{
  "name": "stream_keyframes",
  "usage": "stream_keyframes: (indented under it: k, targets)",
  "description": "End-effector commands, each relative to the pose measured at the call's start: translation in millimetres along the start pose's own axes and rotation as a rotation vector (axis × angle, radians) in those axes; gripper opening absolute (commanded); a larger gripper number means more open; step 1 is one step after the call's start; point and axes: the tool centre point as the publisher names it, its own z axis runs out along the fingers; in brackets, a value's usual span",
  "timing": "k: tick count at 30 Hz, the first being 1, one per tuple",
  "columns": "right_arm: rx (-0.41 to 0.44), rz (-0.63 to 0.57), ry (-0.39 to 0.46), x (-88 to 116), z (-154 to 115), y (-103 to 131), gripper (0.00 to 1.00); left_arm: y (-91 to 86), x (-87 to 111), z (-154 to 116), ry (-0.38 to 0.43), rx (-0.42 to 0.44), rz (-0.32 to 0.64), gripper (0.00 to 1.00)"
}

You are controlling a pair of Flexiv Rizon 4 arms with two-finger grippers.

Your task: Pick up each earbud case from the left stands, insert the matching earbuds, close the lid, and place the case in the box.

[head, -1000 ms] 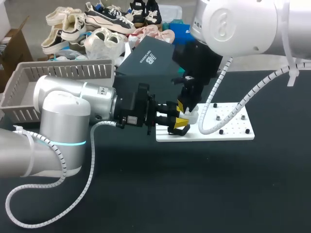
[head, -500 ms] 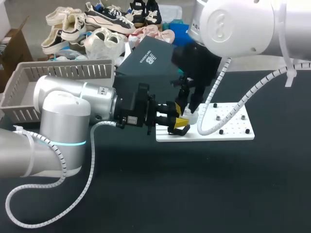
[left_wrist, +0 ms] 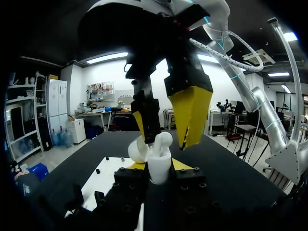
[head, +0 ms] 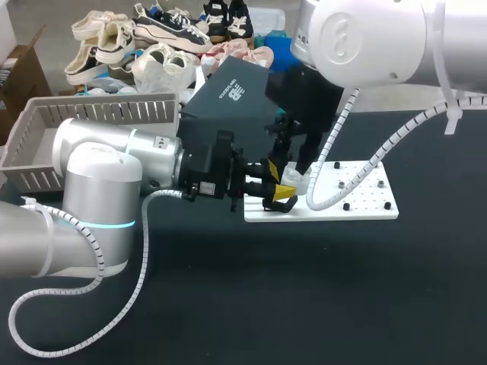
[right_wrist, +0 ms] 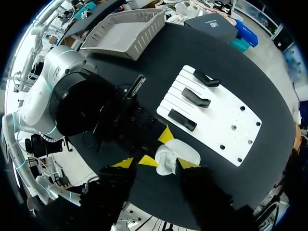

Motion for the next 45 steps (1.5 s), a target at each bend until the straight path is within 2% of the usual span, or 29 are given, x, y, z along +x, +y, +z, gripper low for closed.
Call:
stream_keyframes:
  k: [1, 5, 6, 8, 9, 16, 23, 30, 45]
  targets:
    - [0.004, 0.0, -0.003, 3, -2, 1, 0.55, -1.3, 0.1, 0, -0.001, -0.005, 0.001, 0.0]
    - [0.009, -0.002, -0.003, 5, -5, 4, 0.69, -1.3, 0.1, 0, -0.001, -0.005, 0.001, 0.0]
    - [0.011, -0.004, -0.005, 5, -6, 4, 0.78, -1.3, 0.1, 0, -0.001, -0.005, 0.001, 0.0]
    - [0.012, -0.005, -0.008, 6, -7, 5, 0.81, -1.3, 0.1, 0, -0.001, -0.005, 0.001, 0.0]
    - [0.014, -0.008, -0.013, 8, -10, 6, 0.87, -1.3, 0.1, 0, -0.001, -0.005, 0.001, 0.0]
    - [0.037, 0.019, -0.042, 17, -19, 5, 0.97, -1.3, 0.1, 0, -0.001, -0.005, 0.001, 0.0]
    - [0.05, 0.084, -0.052, 31, -27, -11, 1.0, -1.3, 0.1, 0, -0.001, -0.005, 0.001, 0.0]
    - [0.051, 0.148, -0.025, 43, -25, -29, 1.0, -1.3, 0.1, 0, -0.001, -0.005, 0.001, 0.0]
    - [0.025, 0.186, 0.03, 36, -7, -45, 1.0, -1.3, 0.1, 0, -0.001, -0.005, 0.001, 0.0]
